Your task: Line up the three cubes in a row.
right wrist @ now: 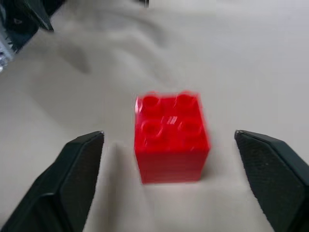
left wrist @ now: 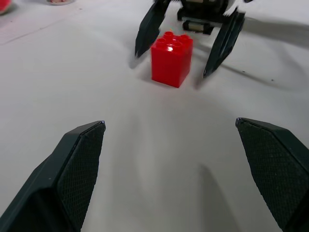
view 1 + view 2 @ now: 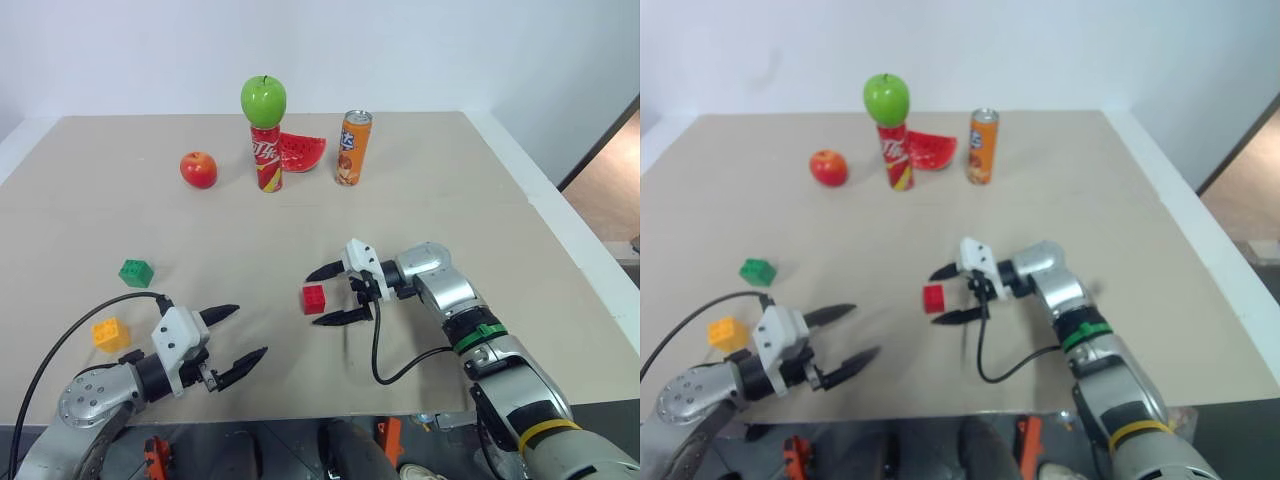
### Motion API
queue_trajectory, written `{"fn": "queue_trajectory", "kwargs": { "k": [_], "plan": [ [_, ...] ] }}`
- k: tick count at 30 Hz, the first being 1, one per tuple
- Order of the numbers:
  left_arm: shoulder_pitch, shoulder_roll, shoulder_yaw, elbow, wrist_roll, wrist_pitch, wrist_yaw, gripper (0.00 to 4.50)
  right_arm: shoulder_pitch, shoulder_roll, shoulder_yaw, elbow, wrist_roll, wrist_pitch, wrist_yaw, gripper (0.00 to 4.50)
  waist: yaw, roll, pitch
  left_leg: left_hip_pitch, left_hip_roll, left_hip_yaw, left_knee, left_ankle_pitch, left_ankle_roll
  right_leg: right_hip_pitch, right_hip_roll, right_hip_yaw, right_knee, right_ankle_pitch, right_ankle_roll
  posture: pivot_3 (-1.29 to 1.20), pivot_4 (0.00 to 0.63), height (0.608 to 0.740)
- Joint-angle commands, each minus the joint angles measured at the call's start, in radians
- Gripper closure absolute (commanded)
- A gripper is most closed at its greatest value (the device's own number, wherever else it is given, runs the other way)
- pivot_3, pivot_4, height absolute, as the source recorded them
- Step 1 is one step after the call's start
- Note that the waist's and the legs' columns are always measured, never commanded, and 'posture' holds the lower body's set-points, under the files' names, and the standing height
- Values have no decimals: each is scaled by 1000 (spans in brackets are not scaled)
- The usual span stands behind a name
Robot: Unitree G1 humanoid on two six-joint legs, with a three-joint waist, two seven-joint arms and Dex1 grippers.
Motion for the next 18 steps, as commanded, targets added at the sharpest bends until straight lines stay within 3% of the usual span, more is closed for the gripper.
{"fn": "queue_trajectory", "kwargs": {
  "k": [1, 10, 18],
  "plan": [
    [-11, -38, 113, -62, -16, -2, 108, 0, 2, -14, -78, -168, 85, 101, -30, 23, 0, 0, 0, 0, 0, 0, 0, 0, 0, 0, 0, 0, 0, 0, 0, 0, 150, 740],
    [-146, -151, 351, -88, -91, 243, 496, 0, 59, -73, -158, -439, 174, 263, -126, 23, 1, -1, 0, 0, -1, -2, 1, 0, 0, 1, 0, -1, 0, 0, 1, 0, 150, 740],
    [-273, -96, 351, -3, -78, 487, 602, 0, 71, -89, -151, -463, 159, 231, -166, 23, 0, -1, 0, 0, -1, -2, 2, 1, -1, 1, 1, -1, 0, 2, 2, 0, 150, 740]
  ]
}}
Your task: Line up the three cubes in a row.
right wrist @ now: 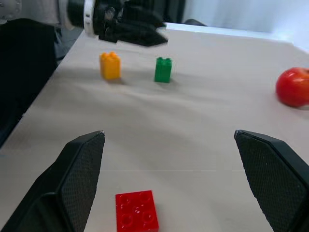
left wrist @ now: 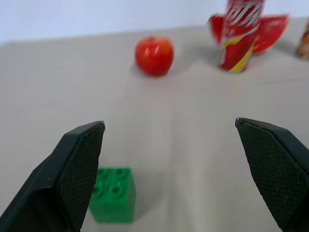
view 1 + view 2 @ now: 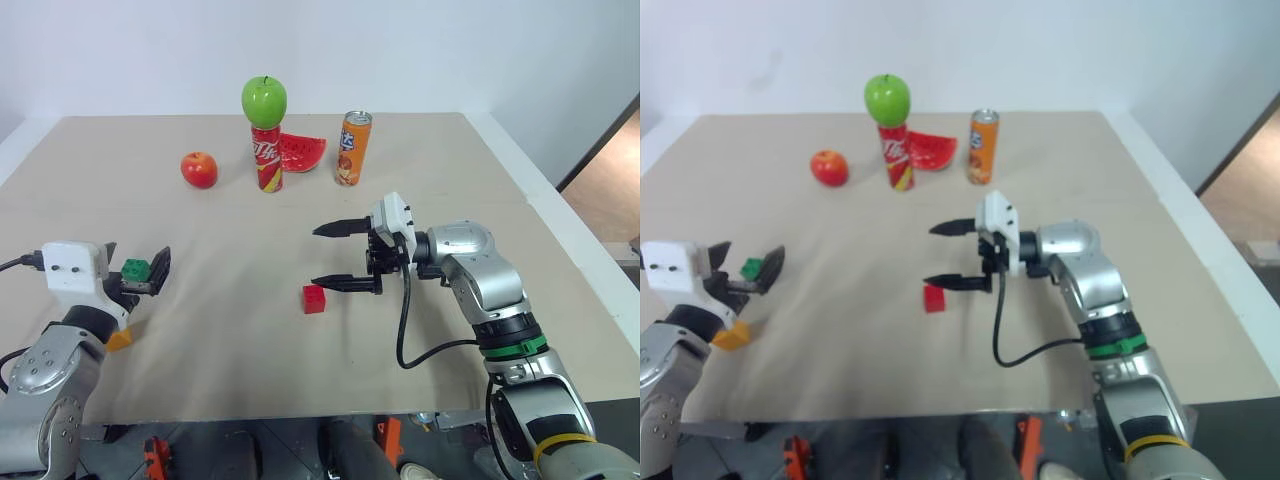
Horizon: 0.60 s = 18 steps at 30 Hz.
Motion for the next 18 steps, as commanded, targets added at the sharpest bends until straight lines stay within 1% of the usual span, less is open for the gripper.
{"fn": "queue_trajectory", "kwargs": {
  "k": [1, 8, 13, 18],
  "plan": [
    [-41, 46, 21, 12, -1, 88, 22, 0, -2, -13, -15, -41, 7, -16, -5, 23, 0, 0, 0, 0, 0, 0, 0, 0, 0, 0, 0, 0, 0, 0, 0, 0, 150, 740],
    [-89, 117, 71, 54, -25, 228, 9, 0, -5, -24, -12, -38, 0, -41, -10, 23, -1, 0, 0, -1, 0, 0, -1, 0, 0, -1, 0, 0, 0, 0, 0, 0, 150, 740],
    [-104, 147, 39, 107, -5, 255, -15, 0, -10, -26, -12, -32, -11, -59, -16, 23, 0, 0, 0, -1, 0, 0, -1, 0, 0, -1, 0, 0, 0, 0, 0, 0, 150, 740],
    [-168, 164, 14, 207, 7, 280, -25, 0, -14, -25, -11, -31, -20, -67, -26, 23, 0, 0, 0, -1, 0, 0, 0, 1, -1, -1, -1, 0, 0, 0, -1, 0, 150, 740]
  ]
}}
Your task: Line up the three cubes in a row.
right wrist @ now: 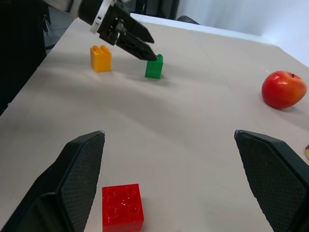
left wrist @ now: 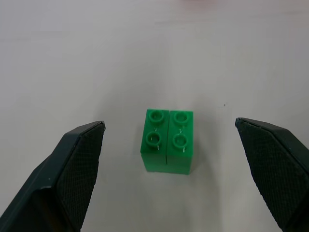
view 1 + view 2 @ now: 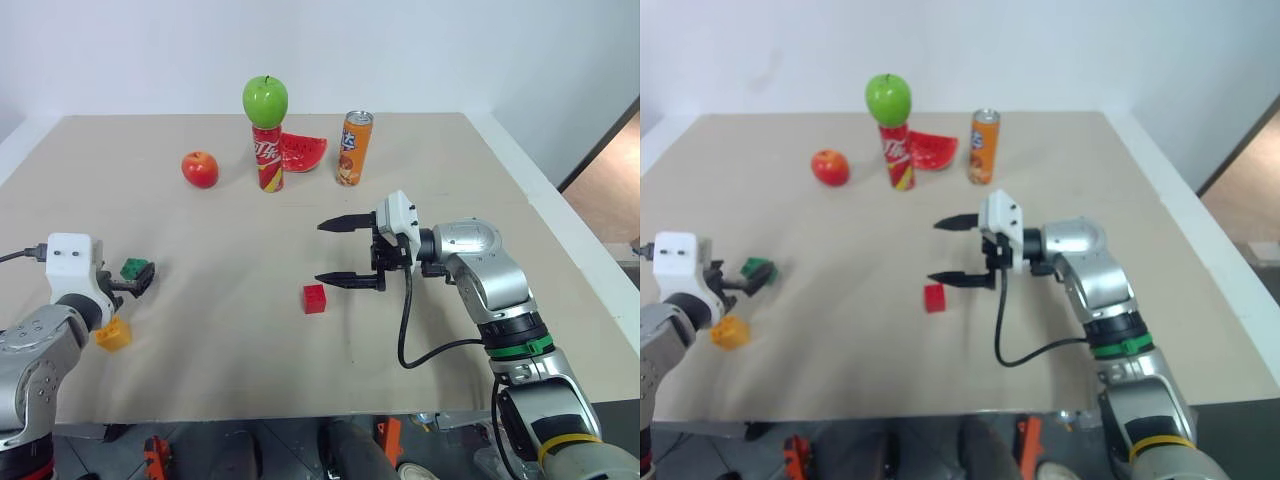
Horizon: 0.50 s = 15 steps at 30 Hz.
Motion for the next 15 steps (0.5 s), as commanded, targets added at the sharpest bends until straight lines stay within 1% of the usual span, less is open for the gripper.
{"fn": "queue_trajectory", "kwargs": {
  "k": [1, 10, 11, 12, 14, 15],
  "plan": [
    [-46, 25, 0, 40, 13, 20, -10, 0, -15, -6, -11, -31, -1, -19, -11, 23, -1, 0, 0, 0, 0, 0, 0, 0, 0, 0, 0, 0, 0, 0, 0, 0, 150, 740],
    [-115, 58, -67, 157, 43, 41, -68, 0, -6, -5, -17, -36, 0, -20, -28, 23, 0, 0, 0, -1, 0, 0, -1, 0, 0, -1, 0, 0, 0, 0, 0, 0, 150, 740],
    [-121, 57, -71, 165, 48, 38, -68, 532, -5, -3, -19, -37, 4, -17, -28, 0, -1, 0, 0, -1, 0, 0, -1, 0, 0, -1, 0, 0, 0, 0, 0, 0, 150, 740],
    [-126, 57, -75, 172, 52, 33, -70, 737, -4, 0, -22, -38, 16, -9, -26, 0, -1, 0, 0, -1, 0, 0, -1, 0, 0, -1, 0, 0, 0, 0, 0, 0, 150, 740],
    [-136, 61, -89, 183, 65, 16, -80, 1438, 3, 8, -37, -58, 83, 70, -14, 0, -1, 0, 0, -1, 0, 0, -1, 0, -1, -1, 0, 0, 0, 0, 0, 0, 150, 740],
    [-141, 60, -93, 187, 70, 13, -82, 1825, 5, 10, -41, -64, 99, 80, -10, 0, -1, 0, 0, -1, 0, 0, -1, 0, -1, -1, 0, 0, 0, 0, 0, 0, 150, 740]
  ]
}}
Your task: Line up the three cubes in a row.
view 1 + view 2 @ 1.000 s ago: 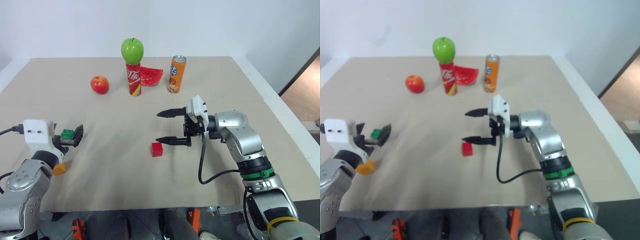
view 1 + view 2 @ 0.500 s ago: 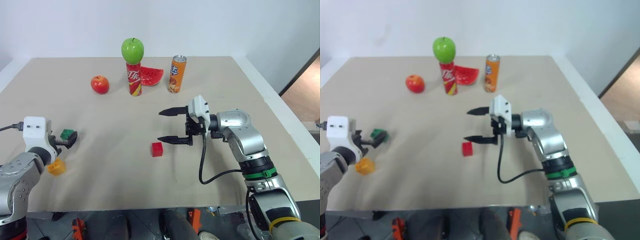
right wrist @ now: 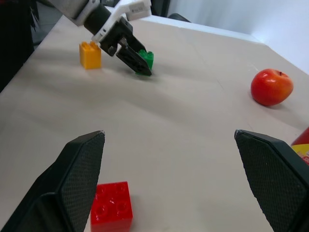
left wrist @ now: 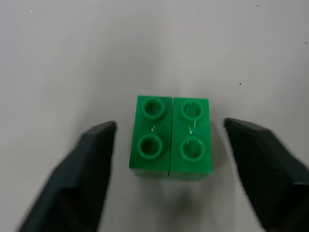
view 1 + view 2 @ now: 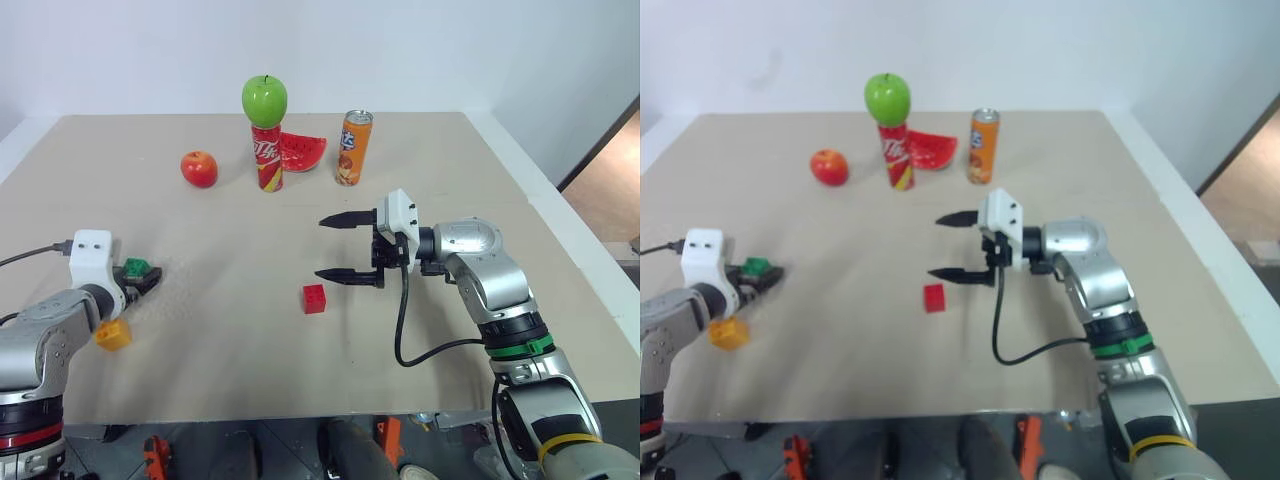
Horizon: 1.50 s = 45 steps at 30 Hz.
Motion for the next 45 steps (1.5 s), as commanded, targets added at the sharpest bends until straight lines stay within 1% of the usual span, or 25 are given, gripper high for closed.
{"fn": "queue_trajectory", "kwargs": {
  "k": [1, 4, 9, 13, 17, 20, 26, 30, 35, 40, 45],
  "plan": [
    [-23, 17, -7, 1, 27, -30, -13, 2194, 3, 10, -37, -64, 86, 41, 27, 0, 0, 0, 0, 0, 0, 0, 0, 0, 0, 0, 0, 0, 0, 0, 0, 0, 150, 740],
    [-30, 15, -13, 7, 39, -31, -18, 3146, 0, 10, -27, -67, 92, -17, 68, 0, 0, 0, 0, 0, 0, 0, 0, 0, 0, 0, 0, 0, 0, 0, 0, 0, 150, 740],
    [-32, 26, -24, 5, 55, -37, -33, 3159, 0, 3, -15, -66, 86, -32, 89, 0, 0, 0, 0, 0, 0, 0, 0, 0, 0, 0, 0, 0, 0, 0, 0, 0, 150, 740],
    [-31, 84, -74, -57, 65, -35, -98, 3159, 1, -1, -10, -66, 73, -36, 87, 0, 0, 0, 0, 0, 0, 0, 0, 0, 0, 0, 0, 0, 0, 0, 0, 0, 150, 740],
    [-33, 167, -180, -175, 40, -115, -272, 3159, -1, -8, -4, -64, 63, -36, 84, 0, 1, -1, 0, -2, 0, 0, 0, 0, -1, -1, -1, 0, 0, 0, 0, 0, 150, 740],
    [-45, 190, -233, -213, 15, -223, -421, 3159, -3, -10, -1, -60, 55, -40, 83, 0, 1, -1, 0, -2, -1, 0, 0, 1, -2, -1, -2, 0, 0, 0, 0, 0, 150, 740],
    [-63, 237, -357, -107, 63, -552, -753, 3159, -11, -5, 1, -51, 40, -47, 77, 0, -1, 0, 1, -1, -1, 1, -1, 1, -2, -2, 0, 0, 0, 0, 0, 0, 150, 740],
    [-128, 218, -395, 58, 59, -692, -928, 3159, -9, -10, 3, -51, 30, -47, 77, 0, 1, 0, 1, -2, 0, 0, -1, 1, -1, -2, 1, 0, 0, 0, -1, 0, 150, 740],
    [-226, 164, -458, 239, 89, -789, -1056, 3159, 15, -23, -2, -67, 25, -42, 70, 0, 2, 0, 1, -2, -1, 1, 0, 1, -1, -2, 1, 0, 0, 0, -1, 0, 150, 740],
    [-257, 112, -506, 282, 130, -850, -1102, 3159, 44, -44, -6, -92, 39, -5, 72, 0, 1, 0, 1, -6, -1, 1, 1, 0, -1, -4, 0, 0, 0, -1, 0, 0, 150, 740],
    [-281, 62, -539, 309, 178, -892, -1096, 3159, 63, -52, -7, -106, 40, 6, 67, 0, 1, 0, 1, -7, -1, -1, 2, 0, -1, -5, 0, -1, 0, -1, 0, 0, 150, 740]
  ]
}}
